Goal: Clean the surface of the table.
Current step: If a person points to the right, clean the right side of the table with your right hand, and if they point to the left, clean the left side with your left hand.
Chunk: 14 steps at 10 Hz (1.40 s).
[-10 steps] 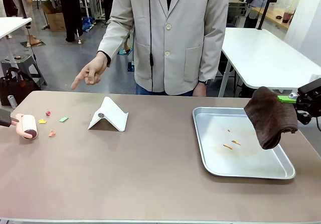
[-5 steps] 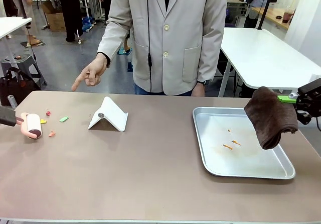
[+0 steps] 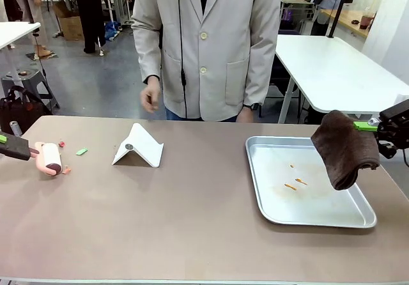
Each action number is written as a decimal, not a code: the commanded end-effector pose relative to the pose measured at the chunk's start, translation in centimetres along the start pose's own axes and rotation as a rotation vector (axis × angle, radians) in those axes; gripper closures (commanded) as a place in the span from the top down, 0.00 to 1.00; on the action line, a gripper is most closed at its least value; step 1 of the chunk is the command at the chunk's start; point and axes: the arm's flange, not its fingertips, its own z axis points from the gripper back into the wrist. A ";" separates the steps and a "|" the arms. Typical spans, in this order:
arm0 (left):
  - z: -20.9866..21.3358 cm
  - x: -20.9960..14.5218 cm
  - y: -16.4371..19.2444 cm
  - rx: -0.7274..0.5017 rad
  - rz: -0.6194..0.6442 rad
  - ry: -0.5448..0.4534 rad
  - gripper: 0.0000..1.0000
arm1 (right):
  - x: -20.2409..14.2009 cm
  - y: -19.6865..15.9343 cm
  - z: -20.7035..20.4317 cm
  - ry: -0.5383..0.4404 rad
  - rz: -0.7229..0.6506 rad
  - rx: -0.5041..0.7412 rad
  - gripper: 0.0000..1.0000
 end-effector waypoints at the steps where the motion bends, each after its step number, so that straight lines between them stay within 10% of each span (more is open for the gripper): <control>1: -2.7 -1.0 -0.1 0.020 0.018 0.032 0.22 | -0.1 0.3 0.0 0.000 0.008 -0.002 0.00; 14: -8.5 2.2 -5.9 -0.019 0.000 0.109 0.22 | -0.1 0.3 0.0 0.000 0.008 -0.002 0.00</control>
